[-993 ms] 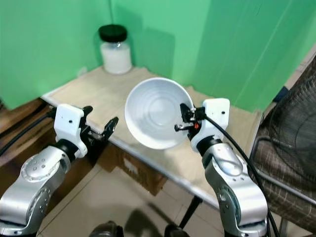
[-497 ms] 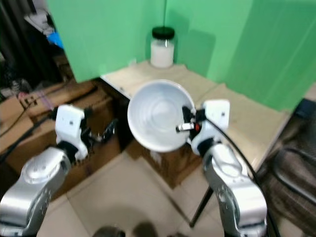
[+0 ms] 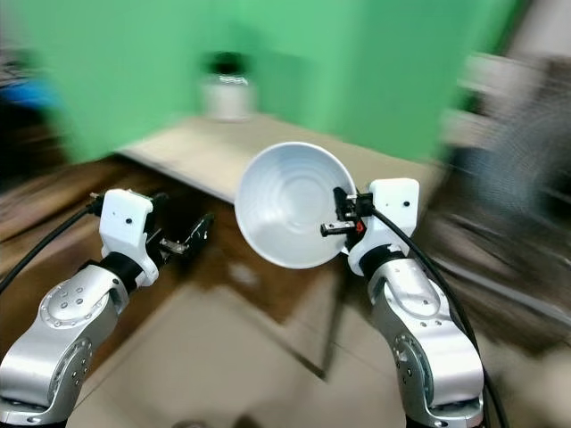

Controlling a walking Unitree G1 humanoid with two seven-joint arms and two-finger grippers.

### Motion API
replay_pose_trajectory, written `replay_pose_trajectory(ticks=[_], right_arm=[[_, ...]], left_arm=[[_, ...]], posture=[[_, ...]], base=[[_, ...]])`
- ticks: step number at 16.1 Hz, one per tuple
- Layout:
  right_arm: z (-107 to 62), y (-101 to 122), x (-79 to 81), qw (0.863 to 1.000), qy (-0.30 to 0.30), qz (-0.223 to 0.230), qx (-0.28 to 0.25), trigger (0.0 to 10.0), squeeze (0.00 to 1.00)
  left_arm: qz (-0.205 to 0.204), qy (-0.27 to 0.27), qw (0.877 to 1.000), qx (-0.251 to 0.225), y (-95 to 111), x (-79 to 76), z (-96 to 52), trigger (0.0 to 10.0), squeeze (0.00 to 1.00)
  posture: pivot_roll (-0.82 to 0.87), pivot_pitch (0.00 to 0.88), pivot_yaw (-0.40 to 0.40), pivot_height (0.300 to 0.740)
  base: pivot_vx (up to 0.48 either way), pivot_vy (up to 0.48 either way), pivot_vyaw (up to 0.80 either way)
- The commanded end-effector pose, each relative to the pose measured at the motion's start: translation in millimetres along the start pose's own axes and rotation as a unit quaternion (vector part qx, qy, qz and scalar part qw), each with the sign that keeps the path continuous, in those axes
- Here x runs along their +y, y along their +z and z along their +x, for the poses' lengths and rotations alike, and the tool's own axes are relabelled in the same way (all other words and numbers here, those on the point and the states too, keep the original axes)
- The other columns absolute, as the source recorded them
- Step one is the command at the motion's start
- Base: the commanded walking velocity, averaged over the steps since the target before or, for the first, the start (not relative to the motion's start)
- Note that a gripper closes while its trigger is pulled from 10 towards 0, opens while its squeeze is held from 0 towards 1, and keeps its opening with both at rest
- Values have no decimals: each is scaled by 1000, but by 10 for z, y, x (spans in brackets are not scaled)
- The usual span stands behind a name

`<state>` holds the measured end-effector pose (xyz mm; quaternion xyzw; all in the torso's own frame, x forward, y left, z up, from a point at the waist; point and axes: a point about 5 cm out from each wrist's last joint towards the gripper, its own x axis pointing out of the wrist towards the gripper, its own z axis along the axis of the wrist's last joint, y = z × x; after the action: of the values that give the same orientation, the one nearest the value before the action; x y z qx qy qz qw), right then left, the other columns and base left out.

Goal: Setting the table

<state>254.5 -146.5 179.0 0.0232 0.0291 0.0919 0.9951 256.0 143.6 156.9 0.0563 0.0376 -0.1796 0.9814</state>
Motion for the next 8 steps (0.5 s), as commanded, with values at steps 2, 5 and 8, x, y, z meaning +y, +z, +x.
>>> replay_pose_trajectory(ticks=[2, 5, 8], right_arm=[[4, 48, -35, 1000, -12, -7, -4, 10000, 0], [-12, 36, -112, 999, -38, -27, 9, 10000, 0], [-27, -7, -171, 998, -49, -43, 26, 10000, 0]], left_arm=[[-1, -4, 1000, 1, -2, -13, 9, 10000, 0], [0, -7, 1000, 3, -15, -9, 9, 10000, 0], [-1, 0, 1000, 1, -17, 0, 16, 10000, 0]], posture=[[63, 0, -7, 740], [51, 0, -14, 740], [56, 0, -28, 740]], base=[[0, 0, -800], [0, 0, -800], [0, 0, -800]])
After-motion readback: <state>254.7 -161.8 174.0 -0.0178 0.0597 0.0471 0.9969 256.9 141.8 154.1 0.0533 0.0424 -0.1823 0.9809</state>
